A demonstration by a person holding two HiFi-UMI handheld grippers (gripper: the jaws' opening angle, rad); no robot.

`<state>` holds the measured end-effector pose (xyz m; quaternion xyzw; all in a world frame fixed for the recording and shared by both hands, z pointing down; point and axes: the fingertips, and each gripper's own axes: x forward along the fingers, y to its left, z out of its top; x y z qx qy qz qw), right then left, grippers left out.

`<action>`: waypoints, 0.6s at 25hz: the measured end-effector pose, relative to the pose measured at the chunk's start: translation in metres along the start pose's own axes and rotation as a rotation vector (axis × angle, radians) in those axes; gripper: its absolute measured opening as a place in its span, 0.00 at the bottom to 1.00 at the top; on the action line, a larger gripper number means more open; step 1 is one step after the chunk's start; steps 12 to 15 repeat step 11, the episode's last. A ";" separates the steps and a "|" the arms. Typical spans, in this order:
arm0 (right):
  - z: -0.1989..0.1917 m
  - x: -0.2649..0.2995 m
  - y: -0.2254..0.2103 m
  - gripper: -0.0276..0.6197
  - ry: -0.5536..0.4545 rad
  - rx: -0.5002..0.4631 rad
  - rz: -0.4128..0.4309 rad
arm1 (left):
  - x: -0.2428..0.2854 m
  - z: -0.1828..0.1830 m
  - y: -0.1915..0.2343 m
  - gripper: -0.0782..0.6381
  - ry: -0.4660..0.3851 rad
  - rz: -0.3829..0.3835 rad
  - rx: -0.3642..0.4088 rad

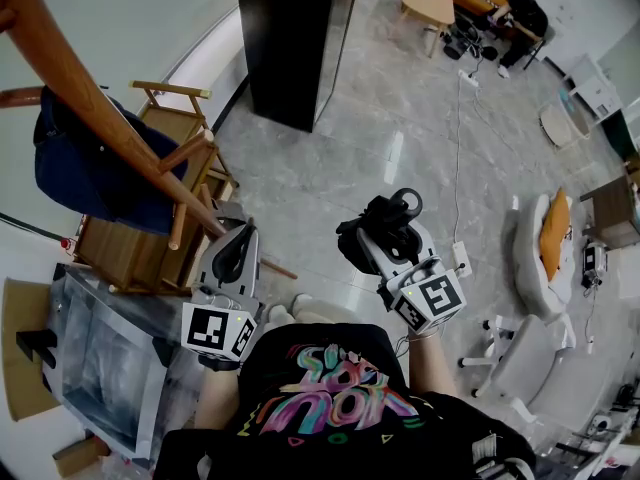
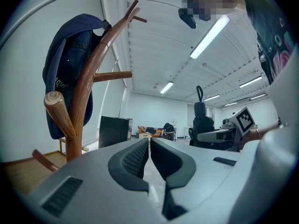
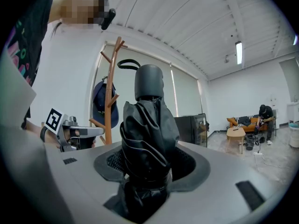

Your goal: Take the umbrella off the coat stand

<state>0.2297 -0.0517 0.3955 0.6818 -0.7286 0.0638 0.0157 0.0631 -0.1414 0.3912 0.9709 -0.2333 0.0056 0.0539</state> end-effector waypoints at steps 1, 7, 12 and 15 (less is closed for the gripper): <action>0.000 -0.001 0.000 0.42 0.000 0.002 0.001 | 0.000 0.000 -0.001 0.15 0.002 0.000 0.000; 0.002 -0.002 0.001 0.42 -0.008 -0.001 0.011 | 0.001 0.001 -0.001 0.15 -0.004 0.007 -0.002; 0.002 -0.001 0.001 0.42 -0.006 -0.001 0.017 | 0.001 0.001 -0.002 0.15 -0.003 0.010 -0.003; 0.002 -0.001 0.001 0.42 -0.006 -0.001 0.017 | 0.001 0.001 -0.002 0.15 -0.003 0.010 -0.003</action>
